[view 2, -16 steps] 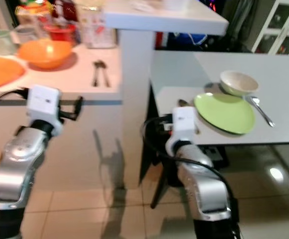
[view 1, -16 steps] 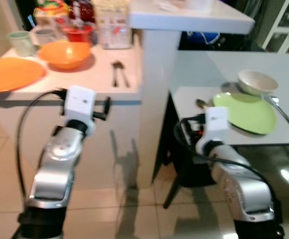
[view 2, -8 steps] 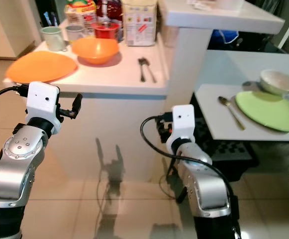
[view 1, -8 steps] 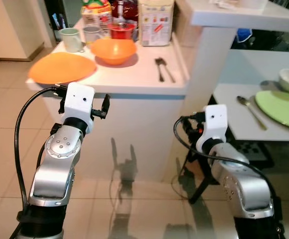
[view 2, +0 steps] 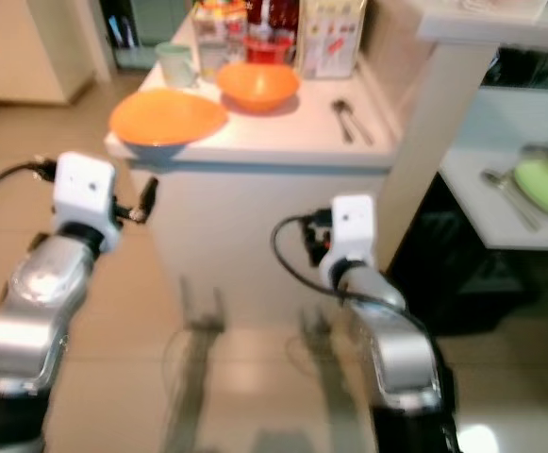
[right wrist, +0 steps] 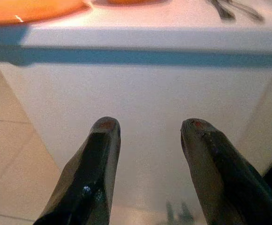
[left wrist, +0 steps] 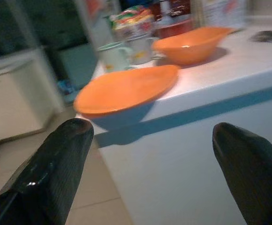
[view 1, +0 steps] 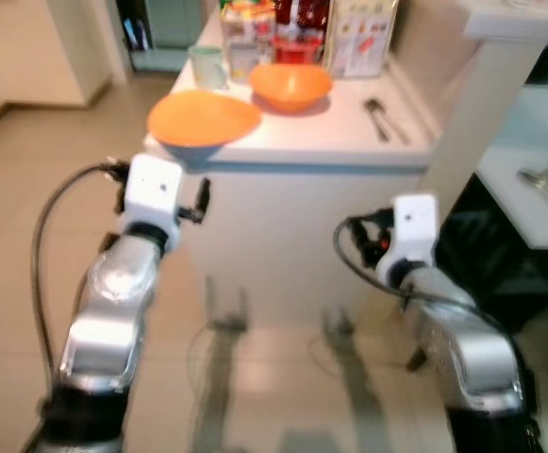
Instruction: Setting the table
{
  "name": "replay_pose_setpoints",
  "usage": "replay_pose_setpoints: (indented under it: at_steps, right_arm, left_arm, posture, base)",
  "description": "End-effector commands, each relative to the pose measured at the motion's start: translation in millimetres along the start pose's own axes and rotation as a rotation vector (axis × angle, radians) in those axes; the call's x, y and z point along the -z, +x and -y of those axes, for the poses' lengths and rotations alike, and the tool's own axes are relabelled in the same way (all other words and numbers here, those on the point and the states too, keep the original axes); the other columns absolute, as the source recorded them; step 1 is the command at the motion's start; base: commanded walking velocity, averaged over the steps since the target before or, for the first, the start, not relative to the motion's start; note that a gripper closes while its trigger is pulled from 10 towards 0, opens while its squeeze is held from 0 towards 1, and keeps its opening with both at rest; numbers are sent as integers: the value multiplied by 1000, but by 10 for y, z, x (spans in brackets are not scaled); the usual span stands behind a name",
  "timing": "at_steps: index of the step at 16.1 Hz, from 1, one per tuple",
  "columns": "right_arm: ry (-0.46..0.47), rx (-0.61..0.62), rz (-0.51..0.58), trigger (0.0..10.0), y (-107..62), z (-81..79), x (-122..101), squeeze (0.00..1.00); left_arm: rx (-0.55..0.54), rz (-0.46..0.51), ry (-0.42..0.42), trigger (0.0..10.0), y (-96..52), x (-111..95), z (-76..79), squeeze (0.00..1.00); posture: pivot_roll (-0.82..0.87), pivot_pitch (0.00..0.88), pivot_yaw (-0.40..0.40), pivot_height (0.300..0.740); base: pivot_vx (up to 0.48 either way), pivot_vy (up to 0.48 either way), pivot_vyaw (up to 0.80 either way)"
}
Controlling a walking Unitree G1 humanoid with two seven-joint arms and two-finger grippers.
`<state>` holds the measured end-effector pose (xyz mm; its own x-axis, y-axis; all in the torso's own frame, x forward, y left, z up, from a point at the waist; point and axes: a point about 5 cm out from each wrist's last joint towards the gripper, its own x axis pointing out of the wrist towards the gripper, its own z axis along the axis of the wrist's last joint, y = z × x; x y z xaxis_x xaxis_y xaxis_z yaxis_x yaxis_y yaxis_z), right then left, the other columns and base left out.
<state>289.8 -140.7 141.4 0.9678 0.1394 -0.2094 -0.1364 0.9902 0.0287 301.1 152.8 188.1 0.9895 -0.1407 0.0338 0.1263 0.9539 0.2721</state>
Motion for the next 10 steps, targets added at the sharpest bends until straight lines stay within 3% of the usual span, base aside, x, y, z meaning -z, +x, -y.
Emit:
replay_pose_setpoints:
  at_steps: [1,2,5,10]
  right_arm:
    - [3,7,30,10000,0,0,-64,0]
    - [4,9,34,10000,5,4,-74,0]
    - [3,12,39,10000,17,3,-91,0]
    - [37,55,149,10000,32,44,-308,0]
  left_arm:
    - [-5,26,0,10000,11,-56,-37,0]
    - [-1,45,8,10000,18,-89,-42,0]
    - [-16,41,18,10000,37,-94,-66,0]
    - [-68,73,-35,10000,62,-152,-134,0]
  posture:
    - [43,0,-8,740]
    - [43,0,-8,740]
    - [43,0,-8,740]
    - [44,0,-10,740]
  base:
    - [0,0,0]
    - [0,0,0]
    - [0,-480,0]
    - [0,0,0]
